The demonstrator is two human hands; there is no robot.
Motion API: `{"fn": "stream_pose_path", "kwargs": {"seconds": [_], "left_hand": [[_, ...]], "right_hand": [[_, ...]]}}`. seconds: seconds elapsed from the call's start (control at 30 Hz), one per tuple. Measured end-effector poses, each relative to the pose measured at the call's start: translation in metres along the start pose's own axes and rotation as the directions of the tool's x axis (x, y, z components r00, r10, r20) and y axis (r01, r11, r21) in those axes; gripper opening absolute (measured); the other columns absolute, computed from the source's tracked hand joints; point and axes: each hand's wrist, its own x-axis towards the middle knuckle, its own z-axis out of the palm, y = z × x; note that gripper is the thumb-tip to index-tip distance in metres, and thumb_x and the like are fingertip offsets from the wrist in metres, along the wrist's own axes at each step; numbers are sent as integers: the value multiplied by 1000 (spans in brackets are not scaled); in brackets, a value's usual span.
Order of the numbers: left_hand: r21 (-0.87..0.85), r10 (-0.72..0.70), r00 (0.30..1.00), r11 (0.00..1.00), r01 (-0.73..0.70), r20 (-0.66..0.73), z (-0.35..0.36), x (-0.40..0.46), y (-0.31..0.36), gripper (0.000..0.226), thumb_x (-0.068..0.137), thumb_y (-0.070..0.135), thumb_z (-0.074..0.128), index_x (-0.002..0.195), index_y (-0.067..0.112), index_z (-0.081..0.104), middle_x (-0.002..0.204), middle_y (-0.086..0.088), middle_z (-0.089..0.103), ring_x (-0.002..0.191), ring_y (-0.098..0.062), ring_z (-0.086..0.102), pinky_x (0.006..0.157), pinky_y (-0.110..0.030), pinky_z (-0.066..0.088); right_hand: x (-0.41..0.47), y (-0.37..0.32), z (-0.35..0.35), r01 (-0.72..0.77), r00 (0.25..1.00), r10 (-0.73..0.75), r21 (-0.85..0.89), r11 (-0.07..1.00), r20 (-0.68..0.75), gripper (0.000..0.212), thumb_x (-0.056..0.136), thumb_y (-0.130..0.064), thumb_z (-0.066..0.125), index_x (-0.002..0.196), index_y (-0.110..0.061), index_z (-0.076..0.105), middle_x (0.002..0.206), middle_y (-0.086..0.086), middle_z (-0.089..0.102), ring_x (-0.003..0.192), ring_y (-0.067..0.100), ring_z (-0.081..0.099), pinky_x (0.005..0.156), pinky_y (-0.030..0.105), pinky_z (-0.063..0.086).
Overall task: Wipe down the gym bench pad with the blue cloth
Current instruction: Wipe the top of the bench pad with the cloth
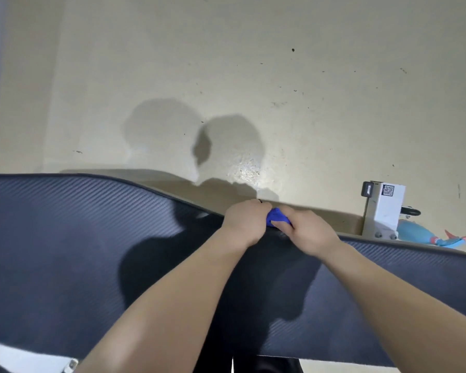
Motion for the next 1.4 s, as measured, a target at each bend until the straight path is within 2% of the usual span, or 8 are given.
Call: {"fn": "stream_pose_path", "kwargs": {"seconds": [0.13, 0.27, 0.4, 0.63, 0.9, 1.1, 1.3, 1.4], "left_hand": [[72, 26, 999, 997, -23, -29, -7, -4, -18, 25, 88, 6, 40, 108, 13, 54, 108, -8, 57, 99, -27, 57, 66, -32, 36], [76, -143, 987, 986, 149, -76, -29, -20, -69, 16, 91, 12, 43, 99, 17, 56, 94, -2, 58, 88, -25, 59, 68, -32, 40], [30, -295, 948, 953, 301, -123, -44, -32, -100, 21, 90, 5, 41, 94, 20, 55, 88, 2, 58, 79, -21, 57, 65, -29, 40], [200, -192, 966, 954, 225, -172, -20, -20, -54, 32, 93, 14, 37, 123, 19, 47, 121, -7, 54, 113, -26, 51, 91, -34, 36], [194, -308, 905, 908, 372, -295, -45, -43, -122, 24, 89, 12, 41, 104, 23, 57, 95, 0, 54, 97, -25, 52, 83, -33, 28], [157, -175, 970, 967, 202, -169, -49, -45, -111, 28, 93, 24, 44, 120, 23, 50, 113, -2, 56, 110, -24, 52, 96, -35, 32], [148, -51, 959, 984, 95, -278, -59, -55, -161, 27, 88, 7, 39, 108, 15, 57, 82, 1, 47, 98, -27, 56, 90, -31, 30], [155, -54, 942, 982, 110, -330, -74, -68, -206, 33, 89, 8, 39, 116, 18, 55, 105, -3, 59, 101, -28, 55, 89, -32, 31]], "right_hand": [[1, -24, 7, -40, 999, 37, -104, 994, -30, 30, 98, -39, 35, 112, -15, 47, 91, 10, 63, 87, 32, 58, 67, 35, 39], [26, -92, 27, -74, 997, 80, 207, 975, -20, 35, 100, -34, 34, 127, -17, 47, 113, 9, 63, 107, 31, 55, 86, 34, 39], [49, -126, 39, -6, 1000, 7, 263, 965, -5, 29, 99, -31, 35, 114, -10, 49, 108, 12, 63, 100, 34, 57, 76, 35, 38], [27, -77, 18, -30, 999, 20, 429, 903, 26, 23, 97, -26, 43, 75, -27, 48, 74, -5, 53, 80, 20, 48, 65, 29, 34], [59, -153, 39, 64, 996, -77, 264, 962, 39, 32, 100, -28, 29, 122, -8, 41, 114, 16, 60, 104, 37, 56, 83, 40, 42], [40, -136, 25, 67, 997, -76, 215, 974, 32, 31, 101, -29, 30, 123, -11, 43, 99, 9, 60, 86, 27, 52, 72, 33, 36], [54, -181, 37, 38, 997, -28, 127, 991, -75, 26, 100, -31, 30, 111, -11, 43, 86, 3, 55, 78, 27, 50, 67, 34, 37], [71, -229, 50, 65, 990, -37, 207, 976, -133, 26, 100, -29, 32, 113, -8, 42, 85, 5, 55, 77, 27, 51, 65, 33, 36]]}}
